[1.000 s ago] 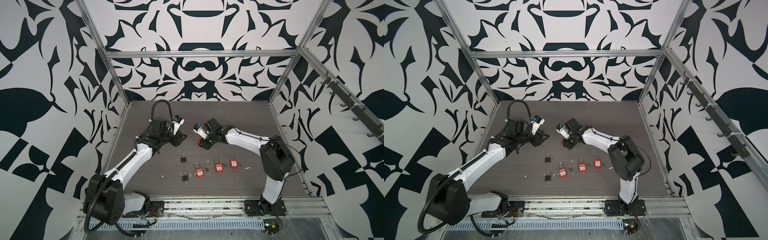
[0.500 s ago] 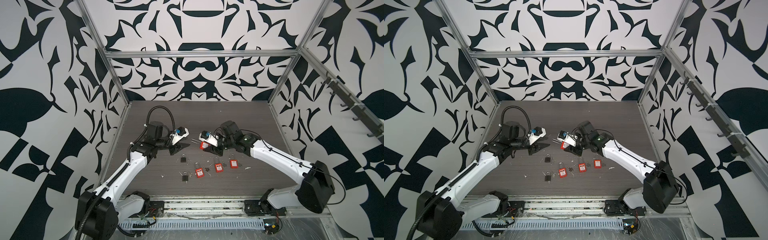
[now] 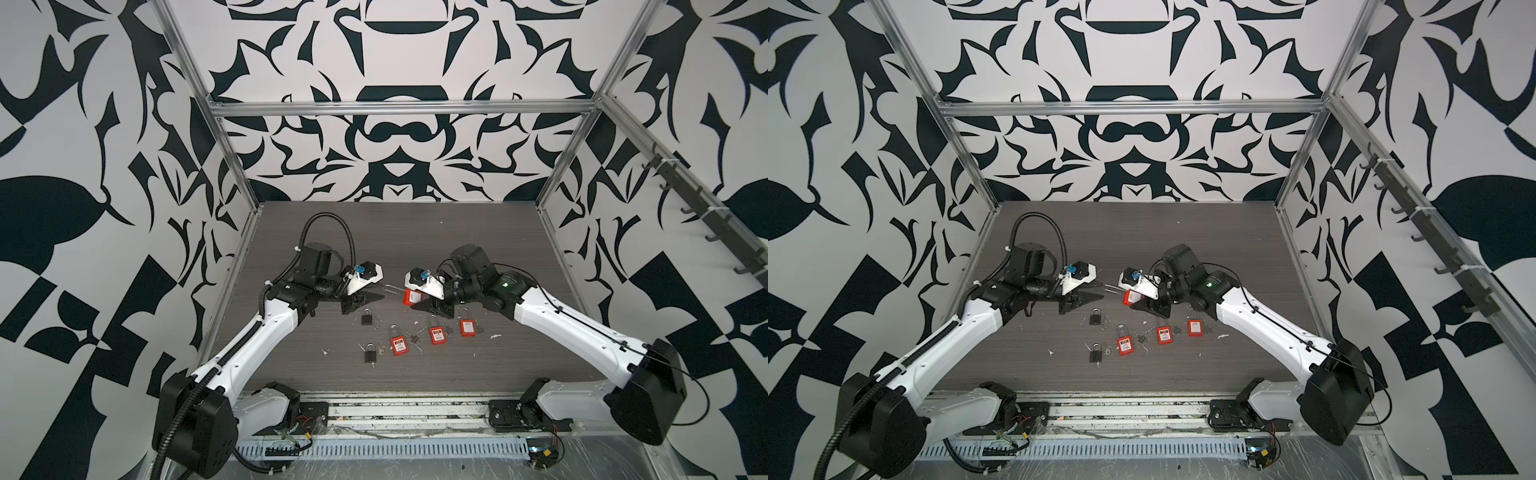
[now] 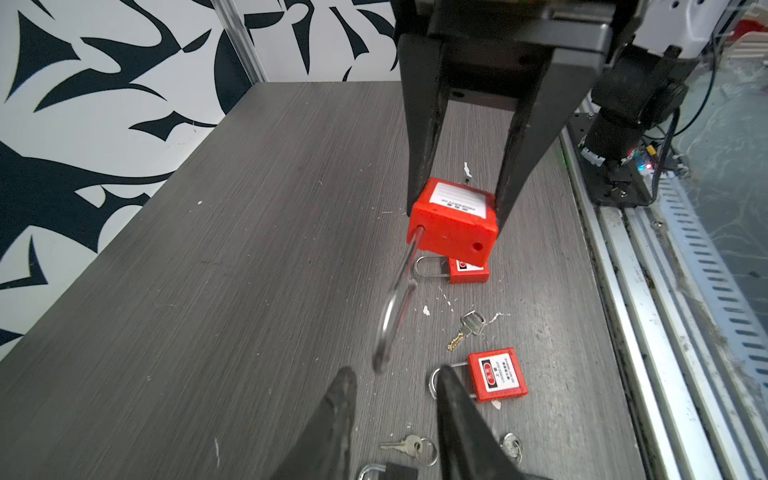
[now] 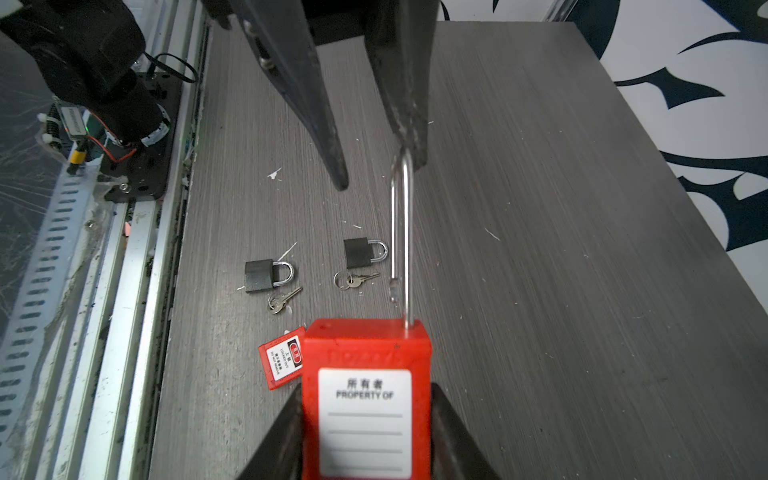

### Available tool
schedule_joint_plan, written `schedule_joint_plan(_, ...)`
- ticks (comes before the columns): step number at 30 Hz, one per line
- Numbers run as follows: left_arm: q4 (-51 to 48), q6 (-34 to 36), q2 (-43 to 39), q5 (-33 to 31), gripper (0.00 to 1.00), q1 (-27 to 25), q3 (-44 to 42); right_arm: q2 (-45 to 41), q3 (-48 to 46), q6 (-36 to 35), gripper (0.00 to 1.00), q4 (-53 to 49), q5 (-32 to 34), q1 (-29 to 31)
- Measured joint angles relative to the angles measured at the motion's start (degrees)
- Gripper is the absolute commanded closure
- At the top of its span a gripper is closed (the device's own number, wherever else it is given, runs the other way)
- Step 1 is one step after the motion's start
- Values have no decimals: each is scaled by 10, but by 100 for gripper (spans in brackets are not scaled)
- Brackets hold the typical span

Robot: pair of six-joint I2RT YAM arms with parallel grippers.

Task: Lock with the key

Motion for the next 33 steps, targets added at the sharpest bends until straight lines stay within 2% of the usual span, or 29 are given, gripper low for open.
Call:
schedule_joint_plan(6, 2, -1, 0, -15, 66, -5, 0, 4, 0, -4, 76, -7, -12, 0)
schedule_joint_plan(18, 4, -2, 5, 9, 82, -17, 0, 7, 0, -4, 76, -11, -17, 1)
schedule_joint_plan(22, 6, -3, 10, 14, 99, -19, 1, 11, 0, -10, 75, -20, -19, 2)
schedule_joint_plan(24, 0, -4, 13, 19, 100, -19, 1, 14, 0, -14, 70, -24, -20, 2)
schedule_joint_plan(26, -3, -8, 20, 26, 100, -19, 1, 16, 0, -17, 55, -28, -20, 2)
schedule_joint_plan(29, -4, -14, 26, 40, 100, -21, 1, 18, 2, -16, 41, -31, -18, 2)
schedule_joint_plan(33, -1, -28, 27, 55, 100, -24, 1, 28, 26, -6, 31, -59, -19, 2)
